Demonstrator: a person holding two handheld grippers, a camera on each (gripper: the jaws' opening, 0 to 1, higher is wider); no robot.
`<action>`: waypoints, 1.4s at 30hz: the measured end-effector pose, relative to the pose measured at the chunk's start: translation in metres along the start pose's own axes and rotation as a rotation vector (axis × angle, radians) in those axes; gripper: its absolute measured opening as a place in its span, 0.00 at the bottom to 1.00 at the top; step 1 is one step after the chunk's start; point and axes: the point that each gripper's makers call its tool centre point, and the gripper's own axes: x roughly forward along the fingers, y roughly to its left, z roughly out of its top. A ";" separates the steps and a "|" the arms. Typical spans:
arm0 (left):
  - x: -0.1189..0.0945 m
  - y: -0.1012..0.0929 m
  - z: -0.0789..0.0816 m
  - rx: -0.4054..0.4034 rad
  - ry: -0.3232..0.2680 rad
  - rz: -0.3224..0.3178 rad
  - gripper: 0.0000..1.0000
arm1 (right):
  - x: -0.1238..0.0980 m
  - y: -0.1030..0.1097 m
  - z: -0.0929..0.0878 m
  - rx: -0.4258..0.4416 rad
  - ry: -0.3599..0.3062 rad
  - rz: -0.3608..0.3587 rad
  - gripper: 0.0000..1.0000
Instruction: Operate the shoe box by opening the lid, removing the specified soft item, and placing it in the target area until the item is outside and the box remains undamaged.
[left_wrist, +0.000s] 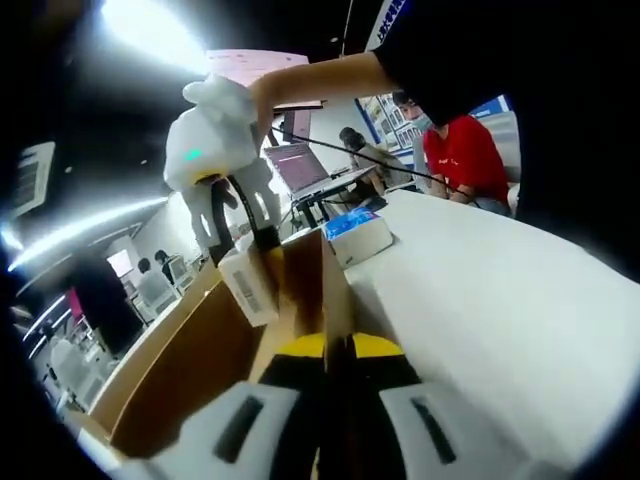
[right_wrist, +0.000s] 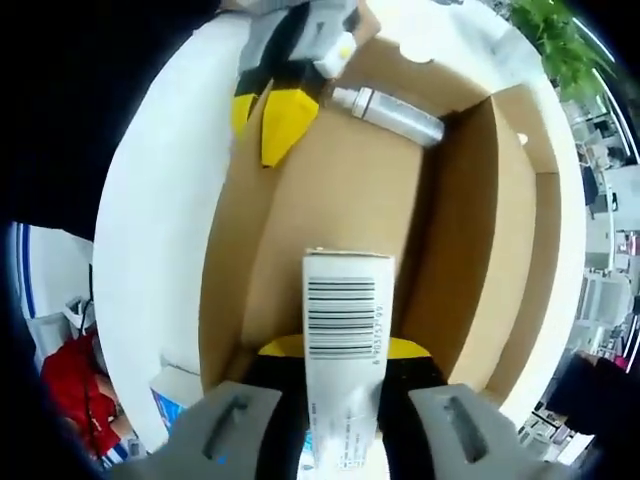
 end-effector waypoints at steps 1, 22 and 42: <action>0.000 0.000 0.000 0.000 0.000 0.000 0.06 | -0.002 0.001 0.000 0.010 -0.004 0.000 0.22; 0.000 0.001 -0.001 0.001 0.000 0.000 0.06 | -0.032 0.000 -0.008 0.037 0.004 -0.057 0.22; 0.001 0.000 -0.001 0.001 0.000 0.000 0.06 | -0.040 0.017 -0.045 0.119 0.046 -0.072 0.22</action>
